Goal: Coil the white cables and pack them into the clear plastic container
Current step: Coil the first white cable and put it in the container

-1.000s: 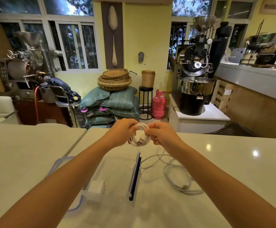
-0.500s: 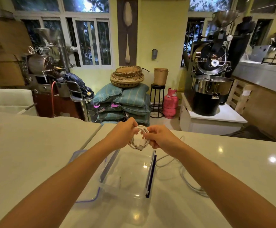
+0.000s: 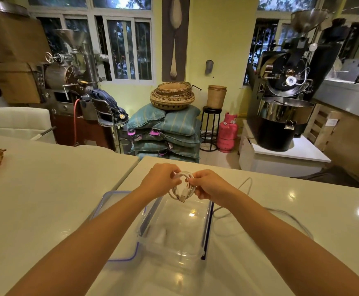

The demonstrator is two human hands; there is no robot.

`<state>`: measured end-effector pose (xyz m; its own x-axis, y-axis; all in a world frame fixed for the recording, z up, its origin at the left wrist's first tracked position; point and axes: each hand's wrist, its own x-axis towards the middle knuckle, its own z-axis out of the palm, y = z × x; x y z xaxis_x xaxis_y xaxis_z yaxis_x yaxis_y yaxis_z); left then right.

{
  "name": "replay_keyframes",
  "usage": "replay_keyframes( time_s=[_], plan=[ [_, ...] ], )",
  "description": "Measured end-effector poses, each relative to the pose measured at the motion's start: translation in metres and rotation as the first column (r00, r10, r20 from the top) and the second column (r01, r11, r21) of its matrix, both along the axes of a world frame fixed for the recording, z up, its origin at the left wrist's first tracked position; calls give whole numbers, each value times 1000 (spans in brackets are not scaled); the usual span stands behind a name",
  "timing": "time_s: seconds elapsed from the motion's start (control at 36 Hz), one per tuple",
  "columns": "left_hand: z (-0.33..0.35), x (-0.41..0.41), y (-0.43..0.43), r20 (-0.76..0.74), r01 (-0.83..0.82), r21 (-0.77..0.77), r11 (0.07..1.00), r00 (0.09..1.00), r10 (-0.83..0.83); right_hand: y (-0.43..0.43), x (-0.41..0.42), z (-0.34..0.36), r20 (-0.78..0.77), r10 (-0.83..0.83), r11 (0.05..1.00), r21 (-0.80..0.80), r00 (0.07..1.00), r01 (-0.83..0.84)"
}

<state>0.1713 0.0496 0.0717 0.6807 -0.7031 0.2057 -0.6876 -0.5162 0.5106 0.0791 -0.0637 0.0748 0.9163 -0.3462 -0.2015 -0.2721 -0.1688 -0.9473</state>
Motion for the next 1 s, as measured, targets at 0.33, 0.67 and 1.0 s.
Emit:
replay_keyframes(
  time_s=[0.33, 0.67, 1.0],
  plan=[
    [-31, 3, -22, -41, -66, 173, 983, 996, 74, 5, 30, -29, -285, -128, 963, -264, 950, 51],
    [-46, 13, -33, -16, -40, 229, 973, 999, 45, 5, 48, -39, -434, -102, 935, -349, 895, -62],
    [-48, 6, -43, 146, -45, 658, 751, 987, -69, 11, 52, -47, -503, -38, 938, -317, 864, -144]
  ],
)
